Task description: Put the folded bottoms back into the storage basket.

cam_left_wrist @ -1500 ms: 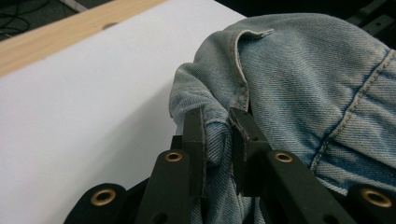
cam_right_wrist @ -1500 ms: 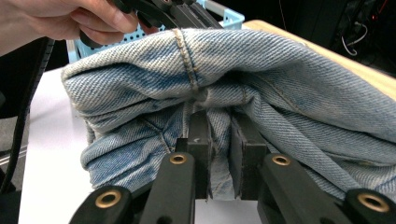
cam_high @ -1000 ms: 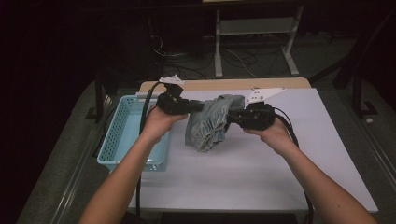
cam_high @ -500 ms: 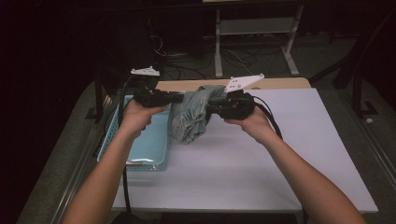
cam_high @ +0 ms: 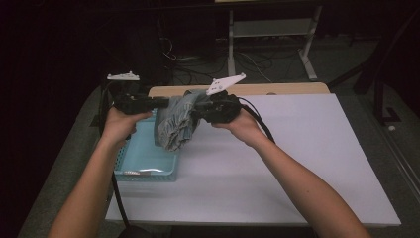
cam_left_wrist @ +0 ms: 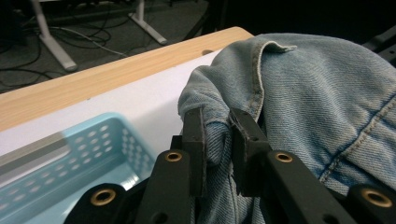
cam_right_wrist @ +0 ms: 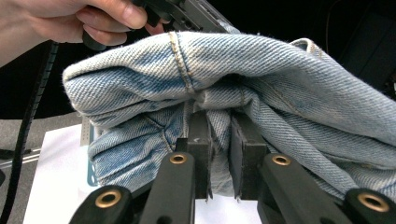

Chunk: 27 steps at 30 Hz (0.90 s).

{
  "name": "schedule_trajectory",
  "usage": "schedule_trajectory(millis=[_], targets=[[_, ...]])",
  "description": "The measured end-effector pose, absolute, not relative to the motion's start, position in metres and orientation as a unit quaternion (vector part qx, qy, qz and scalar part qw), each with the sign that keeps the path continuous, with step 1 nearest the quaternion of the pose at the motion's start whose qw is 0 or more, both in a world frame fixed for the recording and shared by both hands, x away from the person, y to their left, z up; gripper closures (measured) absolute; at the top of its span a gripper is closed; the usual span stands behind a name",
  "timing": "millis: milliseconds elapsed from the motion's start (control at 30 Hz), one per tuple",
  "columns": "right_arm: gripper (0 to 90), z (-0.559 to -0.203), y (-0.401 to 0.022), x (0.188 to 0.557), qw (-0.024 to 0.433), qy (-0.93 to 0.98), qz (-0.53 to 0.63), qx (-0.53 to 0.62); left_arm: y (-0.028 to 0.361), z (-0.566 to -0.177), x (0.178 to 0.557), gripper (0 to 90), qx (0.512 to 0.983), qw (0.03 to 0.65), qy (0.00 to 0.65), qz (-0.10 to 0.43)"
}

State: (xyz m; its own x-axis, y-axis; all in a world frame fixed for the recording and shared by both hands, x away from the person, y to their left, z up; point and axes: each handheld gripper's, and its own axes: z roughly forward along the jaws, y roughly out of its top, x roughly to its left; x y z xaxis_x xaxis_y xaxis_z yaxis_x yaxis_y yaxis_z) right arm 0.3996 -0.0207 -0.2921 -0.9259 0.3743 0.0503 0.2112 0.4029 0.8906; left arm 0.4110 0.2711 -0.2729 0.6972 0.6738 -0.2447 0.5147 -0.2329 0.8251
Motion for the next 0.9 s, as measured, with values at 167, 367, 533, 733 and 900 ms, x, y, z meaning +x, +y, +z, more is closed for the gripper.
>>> schedule_trajectory(millis=[167, 367, 533, 733, 900], targets=[[78.9, -0.292, -0.002, 0.405, 0.075, 0.837, 0.516, 0.169, 0.290, -0.275, 0.411, 77.1, 0.774, 0.488, 0.394, 0.087], [78.9, -0.296, 0.022, 0.410, 0.066, 0.840, 0.514, 0.163, 0.313, -0.280, 0.412, 77.1, 0.764, 0.483, 0.417, 0.094], [78.9, -0.303, 0.040, 0.414, 0.056, 0.842, 0.512, 0.162, 0.330, -0.285, 0.413, 77.1, 0.756, 0.479, 0.436, 0.099], [78.8, -0.315, 0.058, 0.418, 0.042, 0.848, 0.502, 0.166, 0.348, -0.298, 0.414, 77.0, 0.750, 0.462, 0.462, 0.104], [78.8, -0.330, 0.070, 0.421, 0.032, 0.856, 0.489, 0.168, 0.363, -0.312, 0.414, 77.0, 0.743, 0.450, 0.485, 0.099]])
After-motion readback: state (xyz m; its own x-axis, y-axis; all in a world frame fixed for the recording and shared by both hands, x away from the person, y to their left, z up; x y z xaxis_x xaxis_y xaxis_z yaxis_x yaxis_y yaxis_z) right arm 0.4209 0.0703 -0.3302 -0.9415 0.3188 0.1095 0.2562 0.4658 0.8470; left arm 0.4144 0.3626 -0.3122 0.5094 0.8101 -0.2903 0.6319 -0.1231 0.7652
